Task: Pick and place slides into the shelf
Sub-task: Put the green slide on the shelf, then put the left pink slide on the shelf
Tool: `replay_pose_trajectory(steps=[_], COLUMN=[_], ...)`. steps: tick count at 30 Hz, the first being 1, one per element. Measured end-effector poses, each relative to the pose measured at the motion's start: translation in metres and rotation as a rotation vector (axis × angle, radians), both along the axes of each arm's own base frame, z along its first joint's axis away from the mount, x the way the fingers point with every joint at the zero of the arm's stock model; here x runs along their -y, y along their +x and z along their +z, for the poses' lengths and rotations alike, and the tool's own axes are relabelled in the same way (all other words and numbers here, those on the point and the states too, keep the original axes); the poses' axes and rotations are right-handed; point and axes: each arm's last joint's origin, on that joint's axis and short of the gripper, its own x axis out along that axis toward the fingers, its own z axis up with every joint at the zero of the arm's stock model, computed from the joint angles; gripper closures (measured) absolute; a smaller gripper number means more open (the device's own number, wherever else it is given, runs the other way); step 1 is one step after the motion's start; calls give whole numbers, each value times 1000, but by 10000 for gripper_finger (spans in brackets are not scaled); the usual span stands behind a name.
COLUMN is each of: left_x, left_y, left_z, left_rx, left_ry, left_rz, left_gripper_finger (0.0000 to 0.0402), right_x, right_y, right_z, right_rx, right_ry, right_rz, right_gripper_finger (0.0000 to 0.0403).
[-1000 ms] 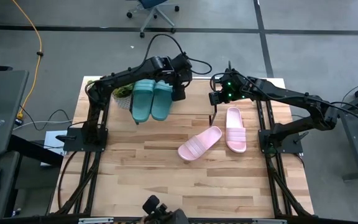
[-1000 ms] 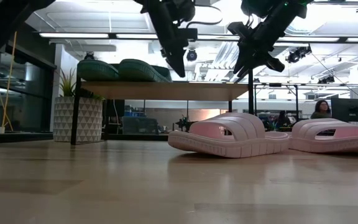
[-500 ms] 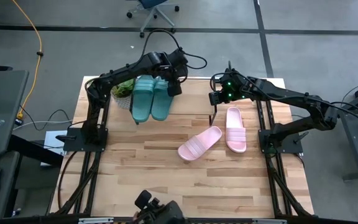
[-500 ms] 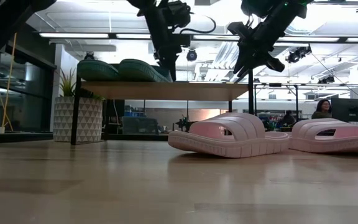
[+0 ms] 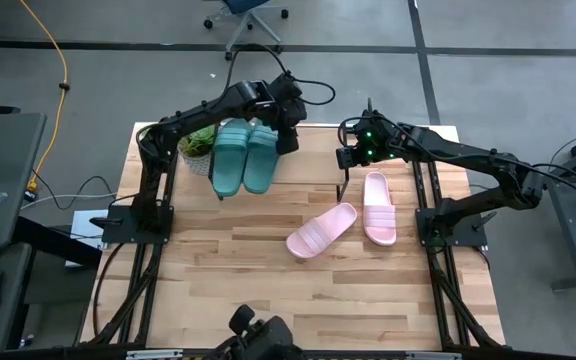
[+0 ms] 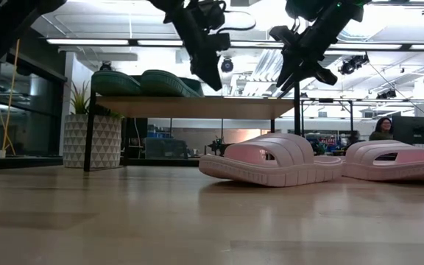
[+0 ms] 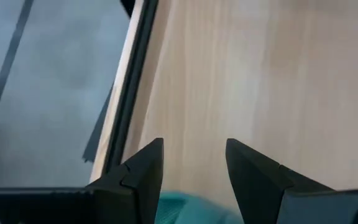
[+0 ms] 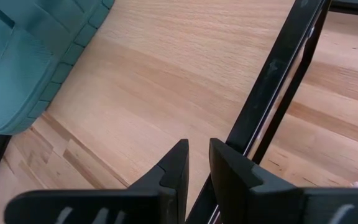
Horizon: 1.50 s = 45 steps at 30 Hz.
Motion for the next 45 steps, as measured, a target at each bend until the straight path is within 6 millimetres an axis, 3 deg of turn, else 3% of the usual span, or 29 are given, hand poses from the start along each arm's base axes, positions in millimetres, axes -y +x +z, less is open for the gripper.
replay_pose_trajectory(steps=[7,19,41,45], left_x=[2,4,0,0], left_y=[-10,-14,-9,-8], left_z=[-5,-6,-3,14], left_rx=[-167,-245,-190,-130], left_ry=[41,73,118,138], left_rz=[1,10,35,29], left_gripper_finger=[241,241,241,241], right_x=[0,0,0,0], right_y=[0,0,0,0], right_z=[0,0,0,0], right_rx=[2,5,2,1], right_ry=[4,3,4,-1], right_rz=[-2,-2,-2,4], right_gripper_finger=[348,348,348,348])
